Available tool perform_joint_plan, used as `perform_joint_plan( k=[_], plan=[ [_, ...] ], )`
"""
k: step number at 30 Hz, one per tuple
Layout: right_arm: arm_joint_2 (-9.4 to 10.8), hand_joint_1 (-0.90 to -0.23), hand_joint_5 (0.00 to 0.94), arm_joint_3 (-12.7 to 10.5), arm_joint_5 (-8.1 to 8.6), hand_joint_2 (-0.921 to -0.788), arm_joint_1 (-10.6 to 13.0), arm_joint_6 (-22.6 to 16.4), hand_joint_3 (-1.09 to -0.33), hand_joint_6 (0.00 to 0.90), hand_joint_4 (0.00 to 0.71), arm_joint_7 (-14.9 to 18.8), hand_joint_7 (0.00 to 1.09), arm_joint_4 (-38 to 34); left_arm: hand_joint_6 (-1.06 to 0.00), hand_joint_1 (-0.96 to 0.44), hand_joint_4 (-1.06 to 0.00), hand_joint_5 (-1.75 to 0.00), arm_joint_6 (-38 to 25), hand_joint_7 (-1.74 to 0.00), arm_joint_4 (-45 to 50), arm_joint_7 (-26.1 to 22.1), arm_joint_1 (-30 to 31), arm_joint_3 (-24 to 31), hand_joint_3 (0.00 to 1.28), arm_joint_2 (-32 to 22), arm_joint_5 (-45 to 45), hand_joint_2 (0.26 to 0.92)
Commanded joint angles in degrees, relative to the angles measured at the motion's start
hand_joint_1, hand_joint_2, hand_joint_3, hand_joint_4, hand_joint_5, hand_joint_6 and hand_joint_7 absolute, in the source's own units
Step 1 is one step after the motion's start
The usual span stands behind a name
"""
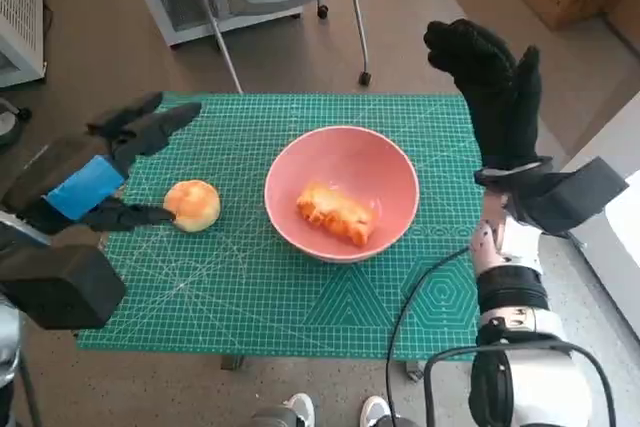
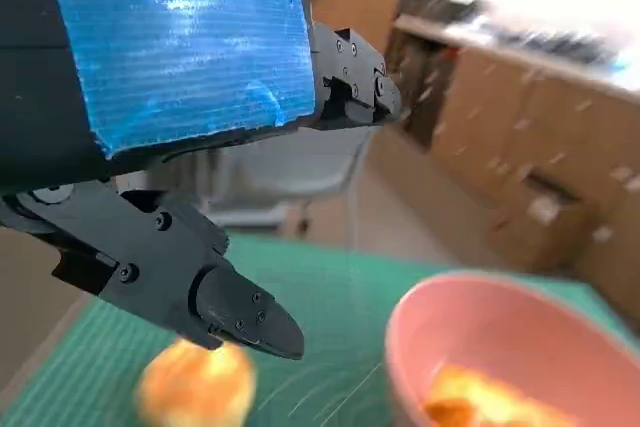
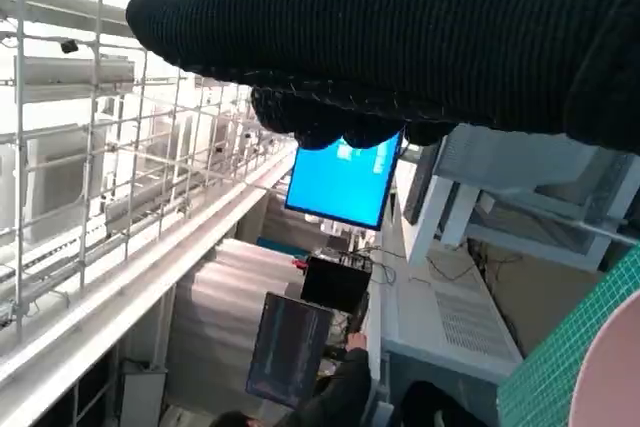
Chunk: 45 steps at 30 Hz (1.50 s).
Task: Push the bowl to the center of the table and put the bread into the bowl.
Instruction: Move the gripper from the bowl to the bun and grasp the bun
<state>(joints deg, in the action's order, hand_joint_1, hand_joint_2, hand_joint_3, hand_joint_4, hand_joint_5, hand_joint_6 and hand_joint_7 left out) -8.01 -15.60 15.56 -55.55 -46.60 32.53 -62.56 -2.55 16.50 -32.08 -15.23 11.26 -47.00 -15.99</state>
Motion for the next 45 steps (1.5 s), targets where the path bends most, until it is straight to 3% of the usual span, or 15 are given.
perform_joint_plan(
  k=[1,9,19,33,45],
  plan=[
    [0.21,-0.542,0.002,0.01,0.02,-0.921,-0.59,1.11,-0.621,0.485,0.325,0.24,0.01,-0.95,-0.28,-0.15,-0.18,0.0,-0.61,-0.08,-1.98,0.05,0.27,-0.56,0.0,-0.89,-0.37,0.74],
    [0.45,-0.536,0.002,0.25,-0.23,-0.921,-0.5,0.76,-0.627,0.486,0.327,0.12,0.01,-0.65,-0.28,-0.15,-0.17,0.0,-1.49,-0.06,-5.35,0.91,-1.76,-4.26,0.01,0.14,-1.91,0.746],
    [-0.27,-0.549,0.005,0.01,0.04,-0.921,-0.35,1.04,-0.623,0.486,0.337,0.54,0.01,-0.5,-0.28,-0.17,-0.17,0.0,2.06,-0.04,-14.76,2.28,-5.24,-9.92,0.0,0.32,-5.0,0.751],
    [-1.31,-0.554,0.006,-0.59,0.38,-0.921,0.25,1.11,-0.612,0.49,0.347,0.73,0.01,0.3,-0.3,-0.21,-0.17,0.0,8.46,-0.02,-36.98,6.33,-15.92,-20.01,0.0,3.23,-11.62,0.761],
    [-2.03,-0.549,0.002,-1.06,0.13,-0.921,0.81,0.0,-0.606,0.491,0.345,0.11,0.01,0.17,-0.34,-0.17,-0.19,-0.01,8.13,-0.02,-54.81,10.09,-23.99,-27.73,0.01,6.69,-18.48,0.773]
  ],
)
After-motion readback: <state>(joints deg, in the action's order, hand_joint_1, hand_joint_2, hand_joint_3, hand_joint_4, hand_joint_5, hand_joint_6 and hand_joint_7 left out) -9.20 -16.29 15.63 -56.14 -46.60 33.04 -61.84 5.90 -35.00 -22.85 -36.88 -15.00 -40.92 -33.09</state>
